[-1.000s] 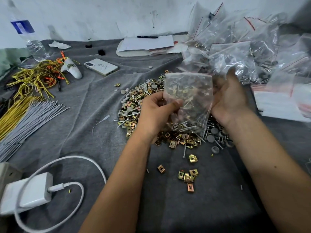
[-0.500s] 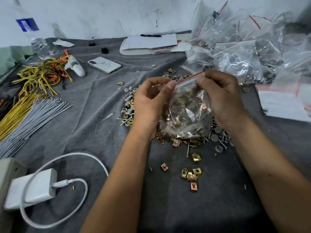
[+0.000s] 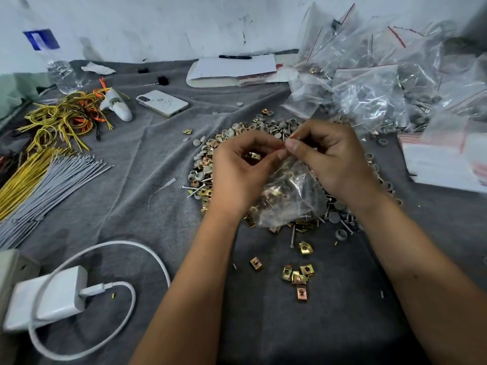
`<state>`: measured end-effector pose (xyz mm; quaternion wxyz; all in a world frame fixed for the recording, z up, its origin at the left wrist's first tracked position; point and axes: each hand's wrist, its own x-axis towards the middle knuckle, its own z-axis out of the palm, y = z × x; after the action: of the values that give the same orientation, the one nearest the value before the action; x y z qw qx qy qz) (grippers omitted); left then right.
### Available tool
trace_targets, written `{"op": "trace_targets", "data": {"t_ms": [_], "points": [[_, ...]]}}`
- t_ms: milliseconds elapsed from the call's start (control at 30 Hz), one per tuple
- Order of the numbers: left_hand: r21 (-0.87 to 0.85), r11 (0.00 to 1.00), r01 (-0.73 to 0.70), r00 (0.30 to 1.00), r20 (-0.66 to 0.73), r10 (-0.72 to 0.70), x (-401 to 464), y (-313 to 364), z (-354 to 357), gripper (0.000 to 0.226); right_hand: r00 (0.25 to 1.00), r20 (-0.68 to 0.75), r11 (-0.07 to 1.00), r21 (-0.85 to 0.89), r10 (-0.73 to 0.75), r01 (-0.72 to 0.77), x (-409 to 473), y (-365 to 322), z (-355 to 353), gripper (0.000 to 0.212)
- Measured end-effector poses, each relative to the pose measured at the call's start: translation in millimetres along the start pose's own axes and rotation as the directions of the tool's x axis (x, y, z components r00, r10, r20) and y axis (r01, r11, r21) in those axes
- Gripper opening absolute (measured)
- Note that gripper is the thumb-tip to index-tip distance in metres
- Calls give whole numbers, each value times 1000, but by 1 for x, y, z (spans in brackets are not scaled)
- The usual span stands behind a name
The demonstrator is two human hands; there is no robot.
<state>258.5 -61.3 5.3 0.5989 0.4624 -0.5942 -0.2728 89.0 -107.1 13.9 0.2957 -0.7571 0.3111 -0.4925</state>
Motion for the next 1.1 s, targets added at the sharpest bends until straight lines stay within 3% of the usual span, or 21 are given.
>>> {"op": "trace_targets", "data": {"t_ms": [100, 300, 367, 433, 500, 533, 600, 633, 700, 800, 900, 1000, 1067, 1100], "points": [[-40, 999, 30, 1000, 2, -30, -1, 3, -1, 14, 1000, 18, 999, -45, -10, 11, -1, 0, 1, 9], [65, 997, 31, 998, 59, -35, -3, 5, -1, 16, 999, -18, 994, -99, -48, 46, -1, 0, -4, 15], [58, 995, 84, 996, 25, -85, -3, 4, 2, 20, 996, -77, 999, -16, -36, 35, 0, -1, -6, 17], [-117, 973, 201, 975, -69, -210, -4, 7, 3, 39, 979, -203, 987, 158, 15, 18, 2, -2, -11, 17], [-293, 921, 258, 961, -15, -275, -4, 10, 4, 56, 944, -320, 948, 318, 86, 21, 5, -3, -18, 20], [-297, 912, 283, 959, 57, -279, -4, 10, 7, 57, 926, -356, 925, 379, 124, 21, 7, -3, -21, 20], [-179, 938, 296, 948, 175, -266, -4, 14, 17, 32, 895, -403, 890, 456, 191, 15, 9, -1, -23, 21], [-132, 952, 277, 951, 180, -252, -4, 16, 25, 15, 880, -421, 879, 476, 220, 8, 10, -1, -24, 21], [-123, 952, 279, 958, 98, -268, 1, 21, 42, 14, 874, -416, 874, 485, 250, -19, 11, 2, -32, 19], [-211, 927, 311, 945, -39, -326, 19, 36, 71, 14, 911, -303, 929, 323, 281, -180, 14, 10, -57, 10], [-266, 906, 328, 922, -119, -369, 58, 45, 106, 6, 918, -308, 959, -57, 248, -278, 22, 25, -83, 18], [-140, 947, 289, 914, -253, -316, 104, 47, 142, 19, 846, -469, 947, -57, 255, -317, 52, 42, -116, 33], [179, 972, 153, 929, -361, -80, 123, 41, 157, 31, 772, -557, 928, -5, 308, -373, 80, 57, -140, 30], [339, 939, 63, 949, -310, 48, 129, 36, 166, 32, 747, -572, 907, -13, 339, -421, 92, 69, -152, 25]]}}
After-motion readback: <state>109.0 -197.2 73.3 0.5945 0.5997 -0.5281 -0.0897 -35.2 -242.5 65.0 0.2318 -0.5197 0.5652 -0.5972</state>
